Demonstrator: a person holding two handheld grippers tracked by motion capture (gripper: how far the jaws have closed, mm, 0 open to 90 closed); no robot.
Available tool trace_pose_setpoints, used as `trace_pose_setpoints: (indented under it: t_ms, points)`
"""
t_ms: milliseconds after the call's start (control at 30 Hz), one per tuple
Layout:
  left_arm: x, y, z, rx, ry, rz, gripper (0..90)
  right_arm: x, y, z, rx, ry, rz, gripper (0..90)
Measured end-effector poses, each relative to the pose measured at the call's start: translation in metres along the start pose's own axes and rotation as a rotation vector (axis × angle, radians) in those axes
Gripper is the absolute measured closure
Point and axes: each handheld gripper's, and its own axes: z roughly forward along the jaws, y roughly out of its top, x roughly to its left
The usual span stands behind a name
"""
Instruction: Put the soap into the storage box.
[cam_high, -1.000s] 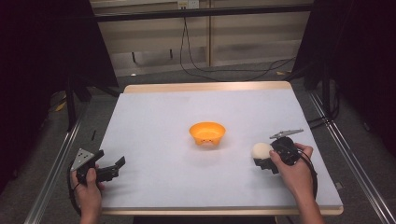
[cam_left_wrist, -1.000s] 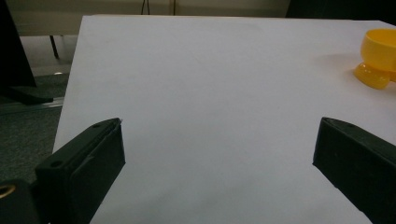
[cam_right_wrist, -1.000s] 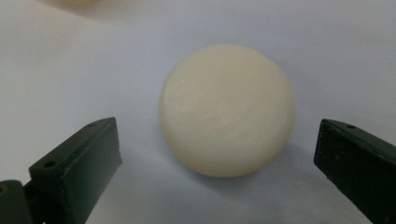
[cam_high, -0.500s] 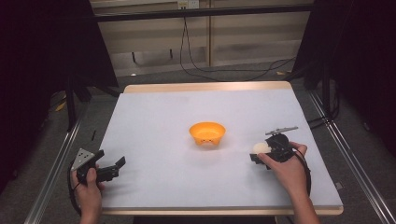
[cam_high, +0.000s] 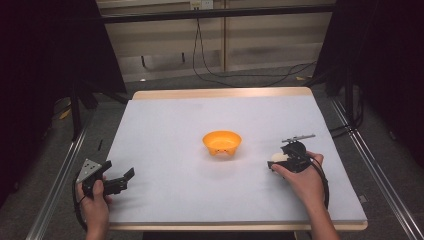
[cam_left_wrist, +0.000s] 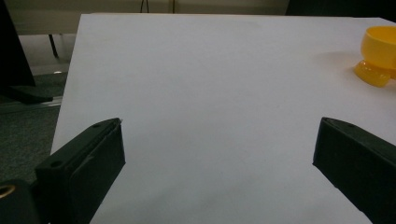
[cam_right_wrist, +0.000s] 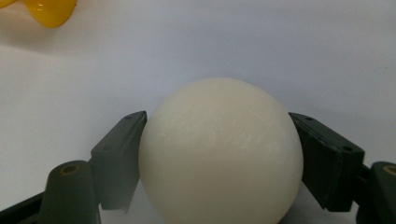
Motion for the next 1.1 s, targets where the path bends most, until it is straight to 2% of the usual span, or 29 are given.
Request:
trace_pose_setpoints:
  t_ms: [133,400,567,633,1100]
  points:
    - [0.0,0.0,0.0,0.001,0.003,0.01,2.0,0.001,-0.001,0.001,-0.006,-0.012,0.0,23.0]
    - [0.0,0.0,0.0,-0.001,-0.004,0.002,2.0,0.0,0.0,0.0,-0.004,-0.007,0.017,23.6]
    - [0.0,0.0,0.0,0.001,-0.003,0.002,2.0,0.001,0.0,0.0,-0.013,-0.017,0.007,23.6]
    - [0.0,0.0,0.0,0.003,-0.006,0.002,2.0,0.001,0.002,-0.004,-0.028,-0.004,0.019,23.7]
    - [0.0,0.0,0.0,0.0,-0.005,0.002,2.0,0.005,0.015,-0.01,-0.036,0.037,-0.011,23.7]
